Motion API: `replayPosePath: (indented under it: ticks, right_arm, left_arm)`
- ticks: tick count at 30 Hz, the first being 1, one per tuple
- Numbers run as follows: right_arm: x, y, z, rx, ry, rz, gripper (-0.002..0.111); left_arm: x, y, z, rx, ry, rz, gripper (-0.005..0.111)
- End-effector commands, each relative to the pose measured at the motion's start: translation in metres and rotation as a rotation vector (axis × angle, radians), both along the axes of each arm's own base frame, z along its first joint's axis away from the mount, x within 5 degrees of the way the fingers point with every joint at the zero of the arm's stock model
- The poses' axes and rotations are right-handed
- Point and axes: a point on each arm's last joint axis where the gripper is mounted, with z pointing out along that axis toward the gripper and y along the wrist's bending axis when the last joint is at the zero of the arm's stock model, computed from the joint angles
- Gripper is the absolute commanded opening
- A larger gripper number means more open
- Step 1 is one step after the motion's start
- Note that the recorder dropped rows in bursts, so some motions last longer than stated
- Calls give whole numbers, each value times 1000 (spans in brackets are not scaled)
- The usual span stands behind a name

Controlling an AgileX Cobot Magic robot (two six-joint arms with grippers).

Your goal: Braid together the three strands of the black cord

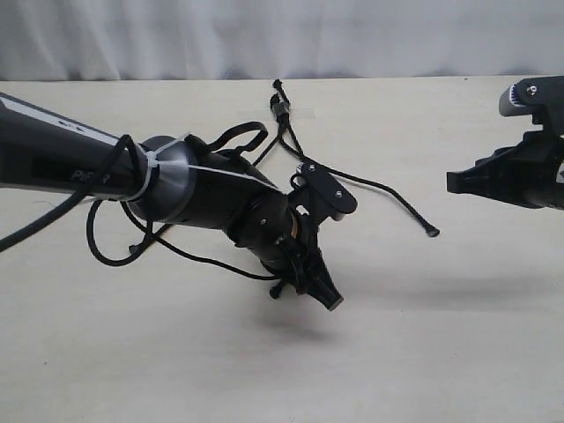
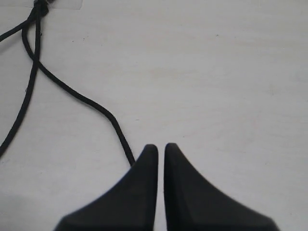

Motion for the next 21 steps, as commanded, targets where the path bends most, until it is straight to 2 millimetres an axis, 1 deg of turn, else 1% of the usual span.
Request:
replayPosePath:
  ticks: [1, 3, 5, 8, 10, 13, 15, 17, 19, 21]
  right_arm:
    - [-1, -1, 1, 12, -16, -9, 4]
    - [0, -1, 2, 16, -30, -7, 4]
    - [0, -1, 3, 18, -38, -5, 4]
    - [1, -1, 3, 19, -42, -4, 4]
    - [1, -1, 3, 19, -42, -4, 4]
    - [1, -1, 3, 19, -42, -4, 4]
    - [1, -1, 3, 19, -42, -4, 4]
    - [1, -1, 3, 19, -42, -4, 4]
    - [1, -1, 3, 19, -42, -4, 4]
    - [1, -1, 3, 19, -42, -4, 4]
  left_arm:
    - [-2, 5, 1, 53, 18, -29, 0]
    - [1, 9, 12, 52, -5, -29, 0]
    - [6, 19, 31, 57, -31, -14, 0]
    - [16, 42, 61, 65, -77, 30, 0]
    - [24, 62, 81, 48, -107, 84, 0]
    - [33, 90, 100, 41, -128, 164, 0]
    - [40, 110, 104, 49, -126, 218, 0]
    - [46, 127, 104, 55, -120, 265, 0]
    - [53, 144, 99, 64, -107, 313, 0]
    - [58, 156, 93, 70, -99, 342, 0]
